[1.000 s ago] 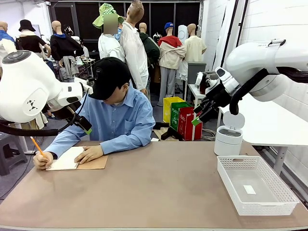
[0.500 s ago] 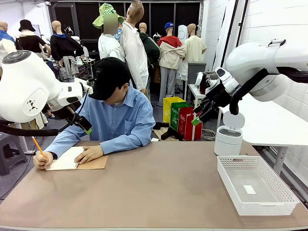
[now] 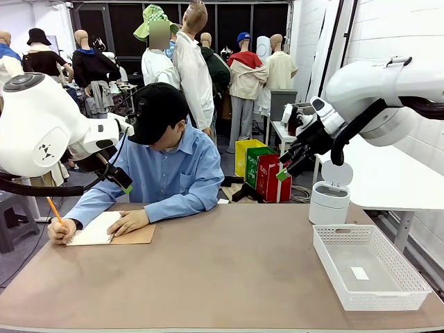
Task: Sort the paper based on its condition.
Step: If a person hands you a paper, place it in the Organizing basket , and if it's crumpled, put it in the Trash can.
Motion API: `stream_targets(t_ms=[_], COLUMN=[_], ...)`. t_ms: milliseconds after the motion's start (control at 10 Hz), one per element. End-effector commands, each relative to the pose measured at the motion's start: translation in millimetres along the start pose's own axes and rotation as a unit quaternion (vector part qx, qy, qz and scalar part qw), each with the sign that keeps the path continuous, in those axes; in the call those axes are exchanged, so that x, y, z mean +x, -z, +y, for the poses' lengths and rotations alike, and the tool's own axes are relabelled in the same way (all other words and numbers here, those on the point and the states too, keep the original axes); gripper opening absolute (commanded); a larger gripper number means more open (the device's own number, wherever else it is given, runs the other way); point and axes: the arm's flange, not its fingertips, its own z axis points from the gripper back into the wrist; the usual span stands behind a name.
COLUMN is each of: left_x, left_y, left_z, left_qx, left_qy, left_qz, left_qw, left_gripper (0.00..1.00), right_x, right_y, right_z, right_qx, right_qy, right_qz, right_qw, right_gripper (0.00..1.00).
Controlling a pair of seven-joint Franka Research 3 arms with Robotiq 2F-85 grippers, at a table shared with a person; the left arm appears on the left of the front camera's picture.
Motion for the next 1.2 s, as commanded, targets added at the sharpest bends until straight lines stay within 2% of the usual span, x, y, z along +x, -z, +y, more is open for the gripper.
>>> stream_targets(t_ms=[0, 1100], left_x=[0.0, 0.0], left_y=[-0.3, -0.3], left_z=[0.5, 0.5], left_qx=[-0.001, -0.001], left_qy=[-0.001, -0.001], left_qz=[-0.001, -0.001], left_qw=[1.0, 1.0], left_gripper=[1.0, 1.0], right_x=[0.1, 0.1], right_y=[0.1, 0.1], right_z=[0.0, 0.0], right_qx=[0.005, 0.005], right_qy=[0.004, 0.004], right_qz=[-0.007, -0.007], right_qw=[1.0, 1.0], right_gripper=[1.0, 1.0])
